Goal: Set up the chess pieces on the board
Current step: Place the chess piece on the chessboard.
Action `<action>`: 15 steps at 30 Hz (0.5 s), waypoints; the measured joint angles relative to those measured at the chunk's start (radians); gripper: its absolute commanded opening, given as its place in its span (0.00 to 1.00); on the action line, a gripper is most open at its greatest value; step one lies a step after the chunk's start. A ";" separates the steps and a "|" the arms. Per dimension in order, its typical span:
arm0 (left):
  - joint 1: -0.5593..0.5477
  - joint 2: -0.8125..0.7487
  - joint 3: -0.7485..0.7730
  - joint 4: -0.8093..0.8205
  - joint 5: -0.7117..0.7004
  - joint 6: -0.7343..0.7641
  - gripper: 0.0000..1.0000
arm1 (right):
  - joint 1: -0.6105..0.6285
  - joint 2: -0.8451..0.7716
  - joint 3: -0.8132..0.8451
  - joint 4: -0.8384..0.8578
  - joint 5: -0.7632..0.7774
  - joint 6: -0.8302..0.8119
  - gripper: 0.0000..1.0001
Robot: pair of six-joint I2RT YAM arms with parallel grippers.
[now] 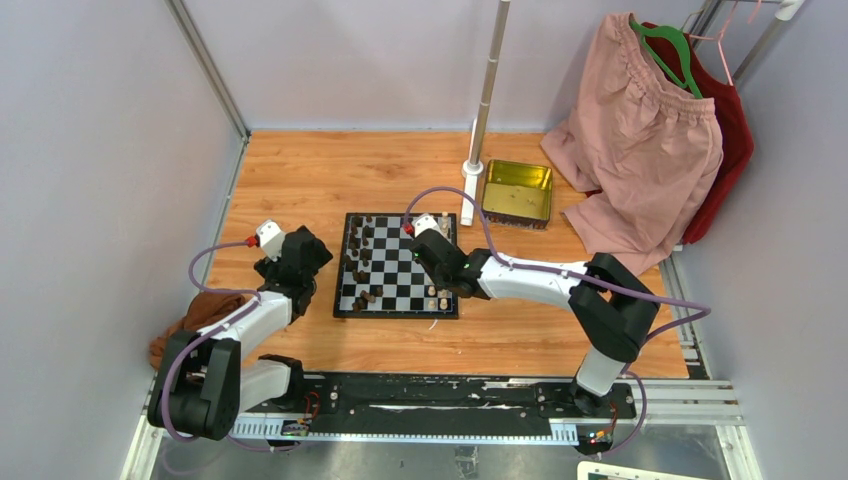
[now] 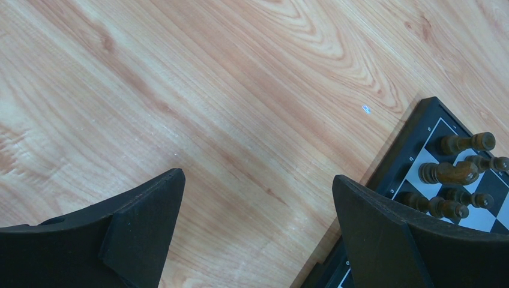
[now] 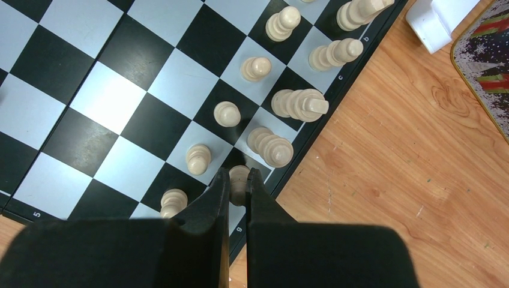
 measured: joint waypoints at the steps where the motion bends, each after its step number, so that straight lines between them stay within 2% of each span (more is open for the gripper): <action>1: 0.000 0.000 0.000 0.000 0.000 0.000 1.00 | 0.000 0.000 0.000 0.000 0.000 0.001 0.06; 8: 0.000 0.000 0.000 0.000 0.001 0.000 1.00 | 0.000 0.001 0.000 0.000 0.001 0.008 0.26; 15: 0.000 0.000 0.000 0.000 0.002 0.003 1.00 | 0.000 0.002 0.000 -0.014 0.003 0.014 0.29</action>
